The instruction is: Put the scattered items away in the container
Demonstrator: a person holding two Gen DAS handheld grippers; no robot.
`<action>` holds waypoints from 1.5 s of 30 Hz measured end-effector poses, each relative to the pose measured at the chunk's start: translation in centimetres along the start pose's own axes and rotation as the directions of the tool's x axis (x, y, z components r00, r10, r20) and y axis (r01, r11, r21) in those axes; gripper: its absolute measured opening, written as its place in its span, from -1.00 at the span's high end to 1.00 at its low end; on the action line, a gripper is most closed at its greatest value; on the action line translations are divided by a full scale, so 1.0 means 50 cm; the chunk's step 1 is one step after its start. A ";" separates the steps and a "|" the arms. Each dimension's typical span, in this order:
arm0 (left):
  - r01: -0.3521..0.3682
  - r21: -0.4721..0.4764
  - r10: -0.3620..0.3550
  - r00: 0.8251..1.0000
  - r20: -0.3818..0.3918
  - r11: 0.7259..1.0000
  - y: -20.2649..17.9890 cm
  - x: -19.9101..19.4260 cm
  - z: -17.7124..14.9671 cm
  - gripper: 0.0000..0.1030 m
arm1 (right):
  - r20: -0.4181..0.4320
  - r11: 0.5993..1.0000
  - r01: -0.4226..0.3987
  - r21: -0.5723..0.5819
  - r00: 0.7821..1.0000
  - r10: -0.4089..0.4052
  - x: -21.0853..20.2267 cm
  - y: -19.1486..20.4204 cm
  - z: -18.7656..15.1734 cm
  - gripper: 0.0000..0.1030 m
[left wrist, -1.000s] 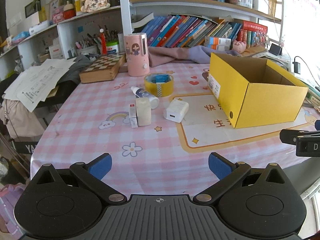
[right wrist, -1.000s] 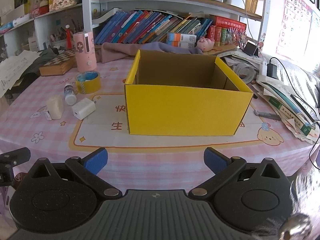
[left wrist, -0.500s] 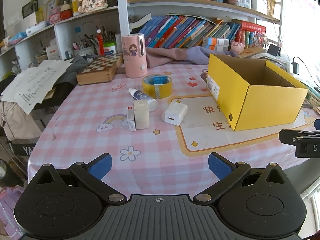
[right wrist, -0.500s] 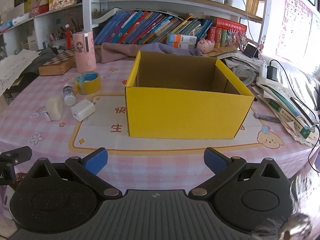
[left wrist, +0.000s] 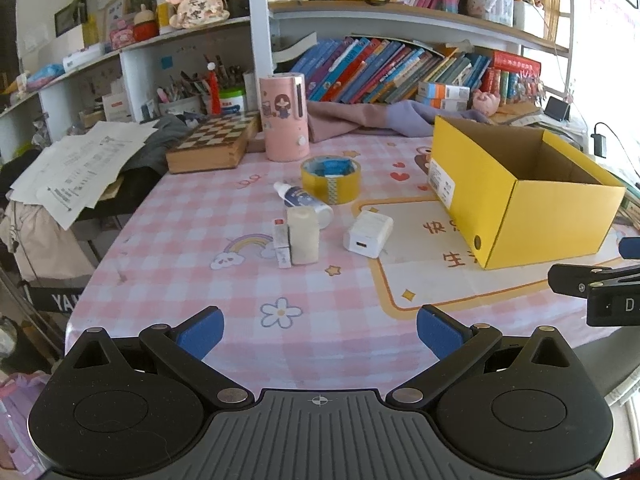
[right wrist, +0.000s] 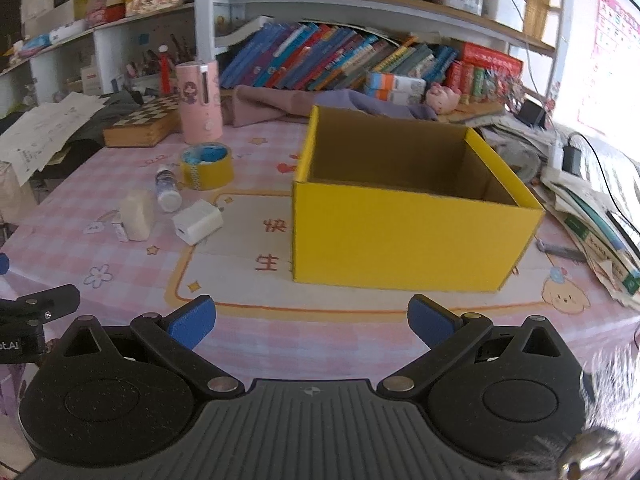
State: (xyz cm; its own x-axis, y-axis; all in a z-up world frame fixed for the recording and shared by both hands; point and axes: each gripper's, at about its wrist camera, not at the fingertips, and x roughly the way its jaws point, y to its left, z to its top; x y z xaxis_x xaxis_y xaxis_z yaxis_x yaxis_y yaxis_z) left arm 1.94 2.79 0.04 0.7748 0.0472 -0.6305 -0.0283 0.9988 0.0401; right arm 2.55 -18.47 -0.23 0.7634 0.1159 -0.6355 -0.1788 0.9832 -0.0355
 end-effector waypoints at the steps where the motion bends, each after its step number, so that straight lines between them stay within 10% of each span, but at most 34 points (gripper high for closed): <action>1: -0.003 -0.003 0.003 1.000 0.001 1.000 0.005 -0.001 -0.001 -1.00 | 0.004 1.000 -0.009 -0.009 1.000 0.009 -0.001 0.006 0.002 -1.00; 28: -0.128 -0.116 0.129 0.992 0.000 0.985 0.105 -0.004 -0.003 -1.00 | -0.012 0.966 -0.205 -0.159 0.979 0.205 0.049 0.125 0.050 -0.97; 45: -0.055 -0.096 0.053 0.998 -0.023 0.994 0.115 0.119 0.060 -0.97 | -0.065 0.951 -0.244 -0.190 0.970 0.236 0.200 0.143 0.149 -0.66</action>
State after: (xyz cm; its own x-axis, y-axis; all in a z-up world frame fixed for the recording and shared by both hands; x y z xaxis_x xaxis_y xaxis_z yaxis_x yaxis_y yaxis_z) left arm 8.30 8.78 -1.17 0.7578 0.1004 -0.6448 -0.1315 0.9913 -0.0002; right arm 13.51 -9.22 -1.08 0.6573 0.3352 -0.6750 -0.4745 0.8799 -0.0251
